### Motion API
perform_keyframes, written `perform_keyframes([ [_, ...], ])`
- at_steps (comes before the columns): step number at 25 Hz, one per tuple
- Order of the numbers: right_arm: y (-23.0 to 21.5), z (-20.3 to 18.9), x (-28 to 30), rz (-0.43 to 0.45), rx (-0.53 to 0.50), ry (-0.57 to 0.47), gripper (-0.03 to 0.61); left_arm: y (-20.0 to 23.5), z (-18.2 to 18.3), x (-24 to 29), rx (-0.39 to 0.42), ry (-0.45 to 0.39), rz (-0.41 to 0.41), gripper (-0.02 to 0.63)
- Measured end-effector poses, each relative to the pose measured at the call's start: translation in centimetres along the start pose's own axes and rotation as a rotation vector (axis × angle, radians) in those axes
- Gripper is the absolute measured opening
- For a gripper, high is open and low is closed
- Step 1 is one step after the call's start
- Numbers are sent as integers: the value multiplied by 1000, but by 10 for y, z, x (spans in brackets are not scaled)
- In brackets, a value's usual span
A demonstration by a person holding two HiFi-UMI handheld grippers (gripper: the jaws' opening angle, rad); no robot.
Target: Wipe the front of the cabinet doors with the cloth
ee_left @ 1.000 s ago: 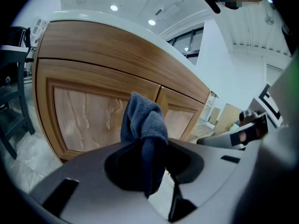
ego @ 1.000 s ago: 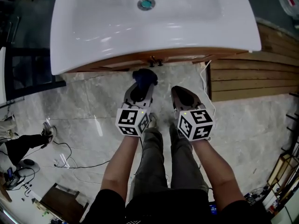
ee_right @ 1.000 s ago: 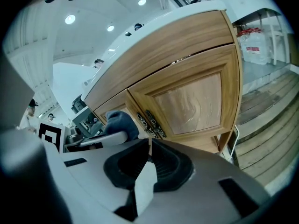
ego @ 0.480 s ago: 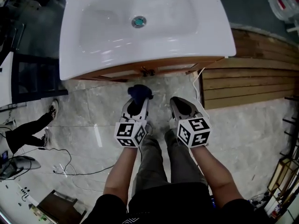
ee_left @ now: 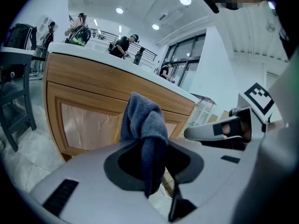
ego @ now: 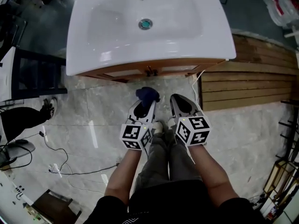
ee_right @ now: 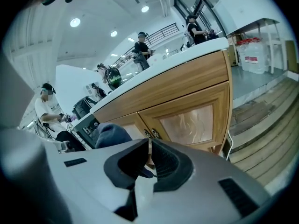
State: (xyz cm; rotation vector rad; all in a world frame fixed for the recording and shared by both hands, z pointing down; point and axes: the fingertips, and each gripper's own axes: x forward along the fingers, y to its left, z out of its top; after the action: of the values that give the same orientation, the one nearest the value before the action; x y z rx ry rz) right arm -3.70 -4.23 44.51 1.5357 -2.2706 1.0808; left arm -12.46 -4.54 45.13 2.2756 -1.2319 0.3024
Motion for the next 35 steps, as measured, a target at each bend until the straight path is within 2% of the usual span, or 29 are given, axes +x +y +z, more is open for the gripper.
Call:
perform_keyframes([
  [7,17,-3,-7,-38,-38,-11,44,-3,3,-9,11,0,-67,101],
  [13,1,3,-9,-53,-57,-29,44,-5,6,3,19,-12,-62,101],
  [20,-30,15,-4,-26,-80,-43,44,-4,7,33,47,-39,11,101],
  [26,-54,22,-14,26,-107,-33,44,-5,13,60,14,-65,84,101],
  [35,-94,14,-28,56,-112,-5,44,0,16,96,68,-72,183,101],
])
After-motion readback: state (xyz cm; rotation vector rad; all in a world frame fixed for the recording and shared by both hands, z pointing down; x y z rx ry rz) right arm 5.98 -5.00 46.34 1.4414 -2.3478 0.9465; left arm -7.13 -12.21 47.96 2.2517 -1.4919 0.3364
